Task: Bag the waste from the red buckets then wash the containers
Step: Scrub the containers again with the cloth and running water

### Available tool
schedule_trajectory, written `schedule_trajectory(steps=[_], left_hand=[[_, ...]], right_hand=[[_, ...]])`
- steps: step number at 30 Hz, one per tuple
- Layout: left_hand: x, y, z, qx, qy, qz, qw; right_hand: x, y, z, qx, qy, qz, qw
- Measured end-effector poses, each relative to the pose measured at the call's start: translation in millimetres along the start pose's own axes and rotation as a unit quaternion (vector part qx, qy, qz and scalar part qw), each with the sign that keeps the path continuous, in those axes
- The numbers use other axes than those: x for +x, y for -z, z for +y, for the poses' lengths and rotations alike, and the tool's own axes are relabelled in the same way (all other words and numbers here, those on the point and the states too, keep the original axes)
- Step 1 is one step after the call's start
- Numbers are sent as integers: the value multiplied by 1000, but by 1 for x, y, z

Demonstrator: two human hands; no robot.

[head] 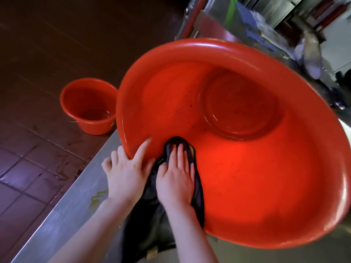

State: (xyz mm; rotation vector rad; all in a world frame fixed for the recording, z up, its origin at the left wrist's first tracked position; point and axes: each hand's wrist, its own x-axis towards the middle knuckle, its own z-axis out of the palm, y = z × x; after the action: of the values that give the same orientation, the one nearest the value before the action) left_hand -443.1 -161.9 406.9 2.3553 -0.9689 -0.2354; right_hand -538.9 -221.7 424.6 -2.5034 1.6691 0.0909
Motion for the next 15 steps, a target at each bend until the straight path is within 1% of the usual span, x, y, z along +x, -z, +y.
schedule_trajectory(steps=[3, 6, 8, 11, 15], left_hand=[[1, 1, -1, 4, 11, -9, 1000], [3, 0, -1, 6, 27, -15, 1000], [2, -1, 1, 10, 34, -18, 999], [1, 0, 2, 28, 36, -30, 998], [4, 2, 0, 47, 40, -62, 996]], right_hand=[[64, 8, 8, 19, -54, 7, 998], [126, 27, 15, 32, -77, -43, 996], [143, 31, 18, 35, -83, -61, 994], [117, 24, 10, 42, -52, -33, 997], [37, 6, 1, 20, 23, -5, 1000]])
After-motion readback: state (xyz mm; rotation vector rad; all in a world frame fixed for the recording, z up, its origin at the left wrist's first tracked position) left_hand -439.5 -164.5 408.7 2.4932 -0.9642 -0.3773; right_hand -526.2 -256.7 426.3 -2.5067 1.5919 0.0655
